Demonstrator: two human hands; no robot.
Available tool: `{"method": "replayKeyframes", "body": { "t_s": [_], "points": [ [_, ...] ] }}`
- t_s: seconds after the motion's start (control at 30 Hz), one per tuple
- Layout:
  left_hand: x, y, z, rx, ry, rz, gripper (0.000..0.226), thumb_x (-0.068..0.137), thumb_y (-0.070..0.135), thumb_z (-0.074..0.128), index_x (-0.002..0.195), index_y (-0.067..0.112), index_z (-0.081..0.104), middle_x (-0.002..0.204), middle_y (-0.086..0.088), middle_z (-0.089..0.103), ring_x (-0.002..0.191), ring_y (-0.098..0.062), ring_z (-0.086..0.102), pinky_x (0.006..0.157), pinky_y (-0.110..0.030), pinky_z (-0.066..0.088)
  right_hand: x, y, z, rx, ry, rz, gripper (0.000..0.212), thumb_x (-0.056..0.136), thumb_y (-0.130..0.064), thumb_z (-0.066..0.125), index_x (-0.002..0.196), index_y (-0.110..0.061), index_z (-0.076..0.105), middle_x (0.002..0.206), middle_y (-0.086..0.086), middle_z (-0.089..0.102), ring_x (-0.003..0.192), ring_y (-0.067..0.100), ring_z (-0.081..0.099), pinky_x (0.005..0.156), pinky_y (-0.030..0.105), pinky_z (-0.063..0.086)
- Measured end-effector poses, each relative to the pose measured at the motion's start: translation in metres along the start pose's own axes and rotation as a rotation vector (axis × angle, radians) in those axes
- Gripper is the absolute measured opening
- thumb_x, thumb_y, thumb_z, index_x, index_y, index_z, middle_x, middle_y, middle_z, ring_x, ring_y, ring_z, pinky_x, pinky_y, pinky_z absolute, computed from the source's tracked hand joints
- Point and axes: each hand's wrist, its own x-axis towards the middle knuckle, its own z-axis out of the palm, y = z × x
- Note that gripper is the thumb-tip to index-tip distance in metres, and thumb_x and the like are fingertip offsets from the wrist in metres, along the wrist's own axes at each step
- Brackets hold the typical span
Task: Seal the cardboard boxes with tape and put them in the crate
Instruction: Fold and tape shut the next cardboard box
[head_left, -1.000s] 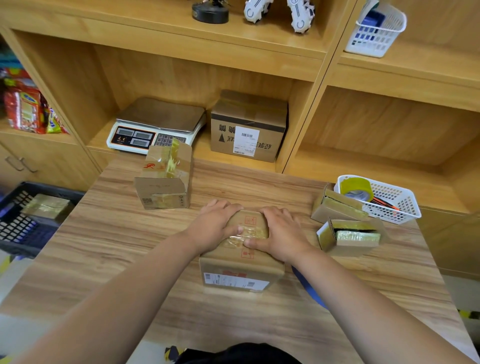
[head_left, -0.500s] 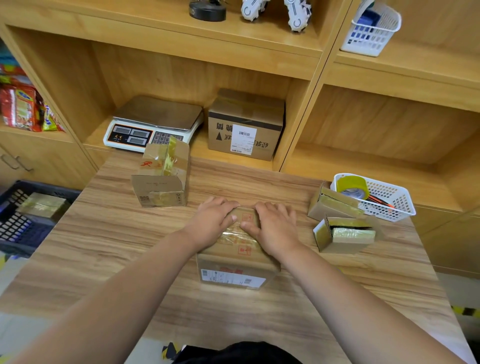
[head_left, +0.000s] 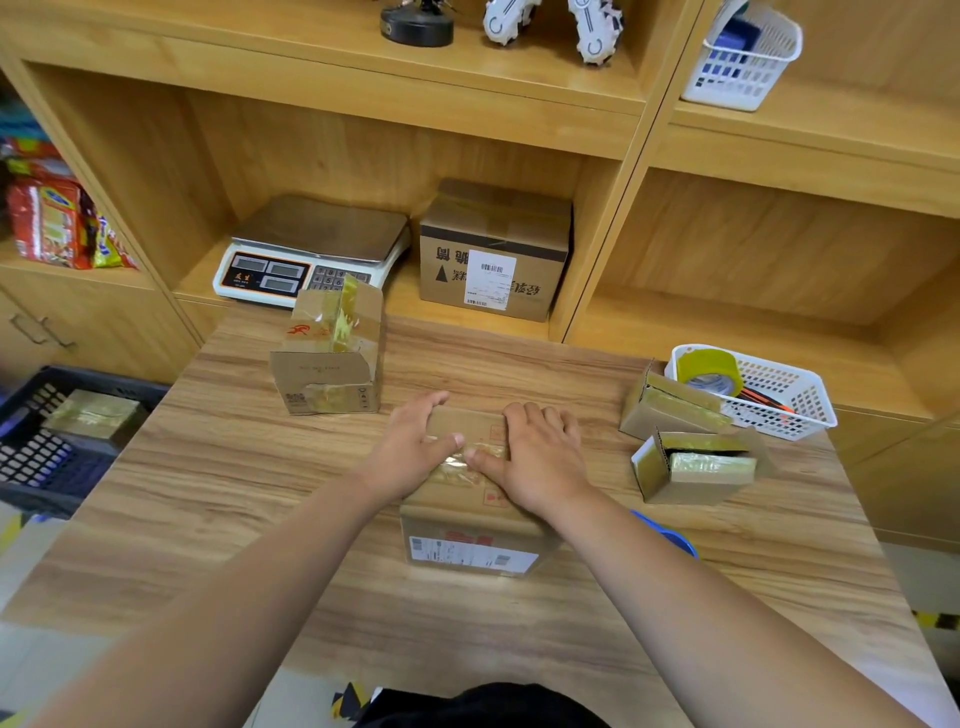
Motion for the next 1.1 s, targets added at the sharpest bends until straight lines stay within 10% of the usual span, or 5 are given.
{"method": "replayKeyframes", "body": {
  "t_s": [0.23, 0.4, 0.57, 0.9, 1.1],
  "points": [
    [-0.001, -0.013, -0.026, -0.047, -0.302, -0.035, 0.105, 0.071, 0.035, 0.081, 0.151, 0.028, 0.013, 0.143, 0.014, 0.028, 0.128, -0.007, 0.032, 0.11, -0.029, 0.029, 0.0, -0.001, -0.001, -0.03, 0.019, -0.022, 0.066, 0.087, -0.069, 0.025, 0.126, -0.019, 0.043, 0.124, 0.001, 0.051, 0.123, 0.023, 0.038, 0.116, 0.047, 0.0],
    [-0.001, -0.016, -0.023, -0.029, -0.229, 0.006, 0.08, 0.079, 0.027, 0.076, 0.144, 0.03, 0.029, 0.135, 0.008, 0.038, 0.122, -0.01, 0.041, 0.103, -0.024, 0.033, 0.002, -0.005, -0.006, -0.014, -0.057, -0.158, 0.093, 0.071, -0.082, 0.03, 0.137, -0.016, 0.037, 0.132, 0.004, 0.047, 0.133, 0.023, 0.029, 0.114, 0.033, -0.009],
    [0.0, -0.017, -0.019, -0.093, -0.191, 0.02, 0.061, 0.087, 0.019, 0.066, 0.14, 0.026, 0.037, 0.13, 0.003, 0.04, 0.118, -0.01, 0.041, 0.1, -0.023, 0.034, 0.006, -0.007, -0.003, 0.0, -0.024, -0.13, 0.073, 0.077, -0.077, 0.037, 0.126, -0.023, 0.043, 0.123, -0.002, 0.051, 0.116, 0.019, 0.042, 0.101, 0.033, 0.023],
    [-0.003, -0.02, -0.008, -0.114, -0.071, 0.048, 0.036, 0.1, 0.016, 0.043, 0.135, 0.024, 0.045, 0.131, 0.006, 0.043, 0.119, -0.004, 0.039, 0.098, -0.012, 0.024, 0.012, -0.013, 0.002, 0.017, 0.051, -0.035, 0.048, 0.088, -0.063, 0.037, 0.112, -0.024, 0.05, 0.113, -0.003, 0.057, 0.105, 0.02, 0.048, 0.082, 0.035, 0.026],
    [-0.005, -0.02, -0.005, -0.125, -0.048, 0.066, 0.036, 0.101, 0.012, 0.04, 0.136, 0.02, 0.045, 0.136, 0.001, 0.043, 0.127, -0.007, 0.037, 0.102, -0.011, 0.021, 0.009, -0.022, 0.004, -0.05, 0.015, -0.056, 0.052, 0.09, -0.061, 0.034, 0.117, -0.018, 0.047, 0.121, 0.002, 0.054, 0.113, 0.023, 0.044, 0.096, 0.038, 0.026]
  ]
}}
